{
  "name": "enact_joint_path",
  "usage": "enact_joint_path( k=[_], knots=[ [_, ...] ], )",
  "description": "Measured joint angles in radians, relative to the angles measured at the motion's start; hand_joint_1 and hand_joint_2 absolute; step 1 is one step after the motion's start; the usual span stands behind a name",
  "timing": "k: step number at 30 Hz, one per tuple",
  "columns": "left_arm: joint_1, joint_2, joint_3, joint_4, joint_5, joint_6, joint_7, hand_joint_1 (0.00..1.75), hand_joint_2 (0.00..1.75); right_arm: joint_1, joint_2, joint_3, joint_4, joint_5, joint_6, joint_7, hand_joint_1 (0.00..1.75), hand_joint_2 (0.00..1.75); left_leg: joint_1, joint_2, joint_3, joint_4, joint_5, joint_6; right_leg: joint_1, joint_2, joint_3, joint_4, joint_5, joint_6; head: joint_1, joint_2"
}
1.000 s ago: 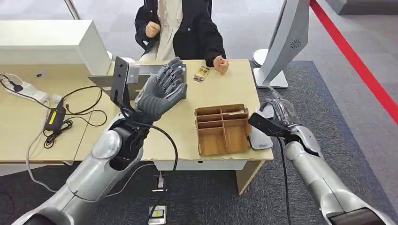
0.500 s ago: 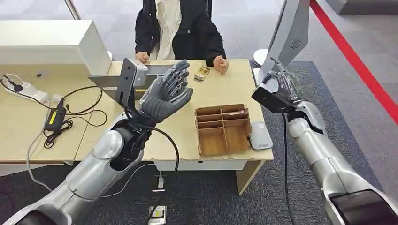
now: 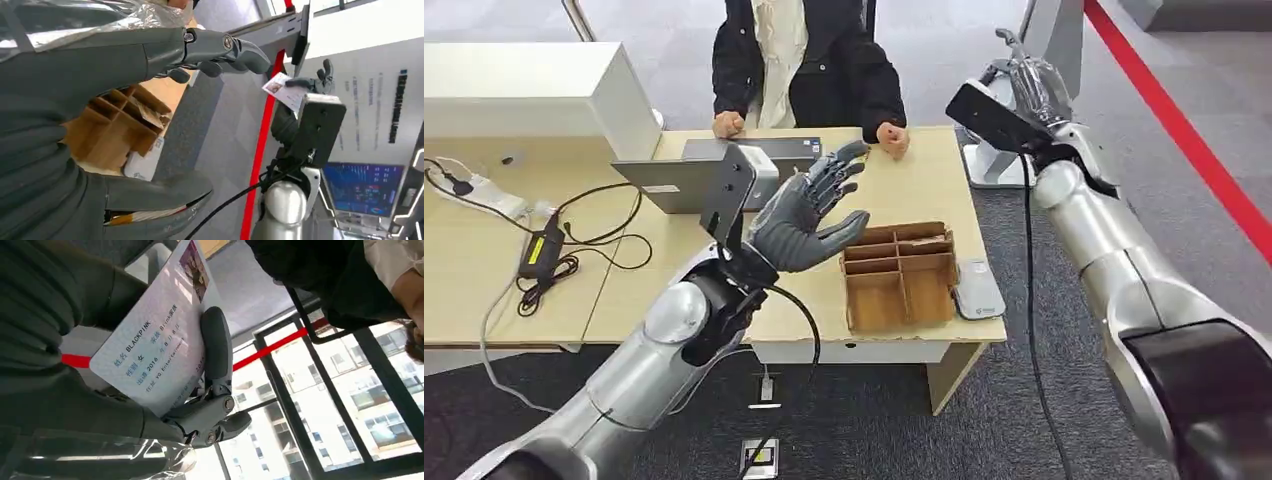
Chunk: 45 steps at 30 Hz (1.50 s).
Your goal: Pass the card to the sensor for recognition and then transmit it.
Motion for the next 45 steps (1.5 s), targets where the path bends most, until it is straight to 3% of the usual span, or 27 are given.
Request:
enact_joint_path(
  k=[10, 21, 42, 43, 44, 45],
  knots=[
    [-0.002, -0.029, 0.032, 0.048, -0.021, -0.032, -0.008, 0.0, 1.75, -0.055, 0.081, 0.013, 0.106, 0.073, 0.017, 0.124, 1.75, 1.75, 0.0, 0.0, 0.0, 0.0, 0.0, 0.0, 0.0, 0.0, 0.0, 0.0, 0.0, 0.0, 0.0, 0.0],
    [-0.002, -0.048, 0.045, 0.088, -0.034, -0.044, -0.008, 0.0, 1.75, -0.084, 0.128, 0.029, 0.17, 0.09, 0.005, 0.224, 1.75, 1.75, 0.0, 0.0, 0.0, 0.0, 0.0, 0.0, 0.0, 0.0, 0.0, 0.0, 0.0, 0.0, 0.0, 0.0],
    [-0.005, -0.087, 0.056, 0.137, -0.024, -0.07, 0.007, 0.0, 1.75, -0.089, 0.13, 0.029, 0.23, 0.087, -0.013, 0.252, 1.75, 1.75, 0.0, 0.0, 0.0, 0.0, 0.0, 0.0, 0.0, 0.0, 0.0, 0.0, 0.0, 0.0, 0.0, 0.0],
    [-0.005, -0.087, 0.056, 0.138, -0.023, -0.07, 0.007, 0.0, 1.75, -0.089, 0.13, 0.029, 0.232, 0.088, -0.013, 0.252, 1.08, 1.75, 0.0, 0.0, 0.0, 0.0, 0.0, 0.0, 0.0, 0.0, 0.0, 0.0, 0.0, 0.0, 0.0, 0.0],
    [-0.006, -0.088, 0.057, 0.138, -0.022, -0.07, 0.008, 0.0, 1.75, -0.089, 0.13, 0.029, 0.233, 0.09, -0.013, 0.254, 0.0, 1.75, 0.0, 0.0, 0.0, 0.0, 0.0, 0.0, 0.0, 0.0, 0.0, 0.0, 0.0, 0.0, 0.0, 0.0],
    [-0.006, -0.088, 0.058, 0.138, -0.022, -0.07, 0.008, 0.0, 1.75, -0.089, 0.13, 0.029, 0.233, 0.092, -0.013, 0.256, 0.0, 1.75, 0.0, 0.0, 0.0, 0.0, 0.0, 0.0, 0.0, 0.0, 0.0, 0.0, 0.0, 0.0, 0.0, 0.0]
  ],
)
